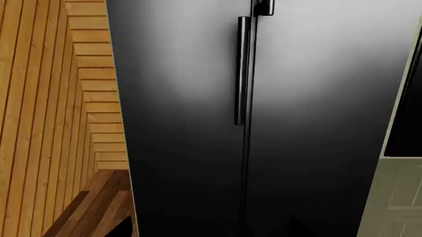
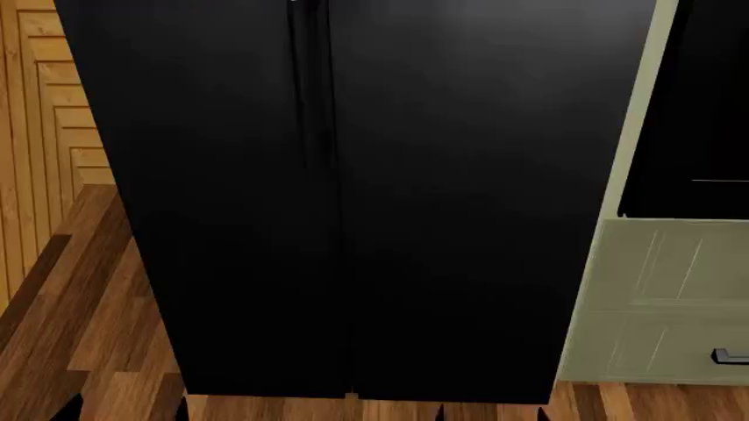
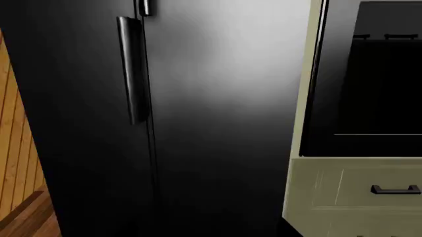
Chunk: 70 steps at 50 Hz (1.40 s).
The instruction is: Open the fridge door
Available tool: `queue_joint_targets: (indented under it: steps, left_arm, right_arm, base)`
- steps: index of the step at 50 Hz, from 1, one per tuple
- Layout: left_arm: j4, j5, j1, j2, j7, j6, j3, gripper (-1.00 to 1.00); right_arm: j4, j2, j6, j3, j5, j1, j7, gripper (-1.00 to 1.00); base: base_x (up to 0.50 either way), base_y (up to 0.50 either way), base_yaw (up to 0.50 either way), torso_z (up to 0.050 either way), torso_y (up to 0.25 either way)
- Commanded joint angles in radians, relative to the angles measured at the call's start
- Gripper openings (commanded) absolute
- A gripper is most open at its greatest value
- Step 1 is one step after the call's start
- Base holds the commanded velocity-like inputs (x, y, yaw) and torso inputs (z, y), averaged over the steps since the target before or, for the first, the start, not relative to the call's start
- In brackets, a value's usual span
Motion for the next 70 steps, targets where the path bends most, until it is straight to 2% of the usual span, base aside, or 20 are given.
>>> queue_joint_targets:
  steps: [1,2,3,7,11,21,22,26,43,70]
  left_arm:
    - [0.000,-0.006,0.000,-0.010,-0.011,0.000,0.011,1.00]
    - [0.001,-0.021,0.005,-0.009,-0.008,0.008,0.008,1.00]
    - [0.001,-0.030,0.010,-0.015,-0.014,0.011,0.015,1.00]
    - [0.025,-0.041,0.019,-0.029,-0.041,0.001,0.033,1.00]
    - [0.030,-0.055,0.016,-0.039,-0.050,-0.006,0.047,1.00]
    - [0.310,-0.060,-0.010,-0.077,-0.073,-0.244,0.085,1.00]
    - [0.381,-0.047,-0.122,-0.087,-0.073,-0.370,0.095,1.00]
    - [0.384,-0.034,-0.158,-0.090,-0.081,-0.395,0.120,1.00]
    - [0.399,-0.056,-0.152,-0.111,-0.106,-0.396,0.130,1.00]
    - [0.401,-0.087,-0.156,-0.136,-0.130,-0.406,0.148,1.00]
  right_arm:
    - [0.000,0.009,0.000,-0.013,0.009,0.000,0.013,1.00]
    - [0.012,0.011,-0.050,-0.019,0.022,-0.003,-0.014,1.00]
    - [0.001,0.013,-0.035,-0.012,0.074,-0.005,-0.021,1.00]
    - [-0.041,0.040,0.070,-0.035,0.068,-0.009,0.010,1.00]
    - [-0.044,0.059,0.077,-0.062,0.065,-0.008,-0.002,1.00]
    - [-0.299,0.099,0.306,-0.073,0.057,0.027,0.036,1.00]
    - [-0.414,0.127,0.456,-0.082,0.044,0.155,0.027,1.00]
    - [-0.429,0.138,0.514,-0.088,0.041,0.190,0.028,1.00]
    - [-0.429,0.153,0.501,-0.107,0.044,0.182,0.042,1.00]
    - [-0.436,0.171,0.496,-0.119,0.055,0.182,0.065,1.00]
  base:
    - [0.00,0.00,0.00,0.000,0.000]
    - [0.00,0.00,0.00,0.000,0.000]
    - [0.00,0.00,0.00,0.000,0.000]
    - [0.00,0.00,0.00,0.000,0.000]
    - [0.00,0.00,0.00,0.000,0.000]
    - [0.00,0.00,0.00,0.000,0.000]
    - [0.00,0.00,0.00,0.000,0.000]
    - [0.00,0.00,0.00,0.000,0.000]
    - [0.08,-0.21,0.00,0.000,0.000]
    - [0.45,-0.01,0.00,0.000,0.000]
